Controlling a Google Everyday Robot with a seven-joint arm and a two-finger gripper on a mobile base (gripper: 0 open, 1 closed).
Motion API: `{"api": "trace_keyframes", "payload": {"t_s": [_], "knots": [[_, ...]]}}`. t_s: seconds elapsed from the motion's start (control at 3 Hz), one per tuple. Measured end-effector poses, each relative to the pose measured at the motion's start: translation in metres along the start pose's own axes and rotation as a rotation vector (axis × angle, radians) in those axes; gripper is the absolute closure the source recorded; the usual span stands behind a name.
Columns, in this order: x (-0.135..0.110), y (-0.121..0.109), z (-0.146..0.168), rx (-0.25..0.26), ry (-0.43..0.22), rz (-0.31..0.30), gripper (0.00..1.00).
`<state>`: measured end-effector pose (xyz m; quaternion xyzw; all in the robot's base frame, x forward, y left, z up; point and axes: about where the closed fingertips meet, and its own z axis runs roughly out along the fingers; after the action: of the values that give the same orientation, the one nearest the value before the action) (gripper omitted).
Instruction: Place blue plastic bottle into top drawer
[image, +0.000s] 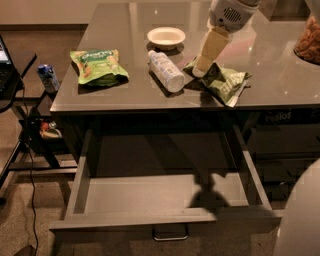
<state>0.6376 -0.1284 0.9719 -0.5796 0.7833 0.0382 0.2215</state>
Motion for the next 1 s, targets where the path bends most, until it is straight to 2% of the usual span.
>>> {"api": "trace_keyframes", "payload": {"t_s": [0.33,1.0], "knots": [[-0.020,-0.019,0.037,-0.035,-0.025,0.060,0.00],[-0.040,-0.014,0.045,-0.038,-0.068,0.040,0.00]]}}
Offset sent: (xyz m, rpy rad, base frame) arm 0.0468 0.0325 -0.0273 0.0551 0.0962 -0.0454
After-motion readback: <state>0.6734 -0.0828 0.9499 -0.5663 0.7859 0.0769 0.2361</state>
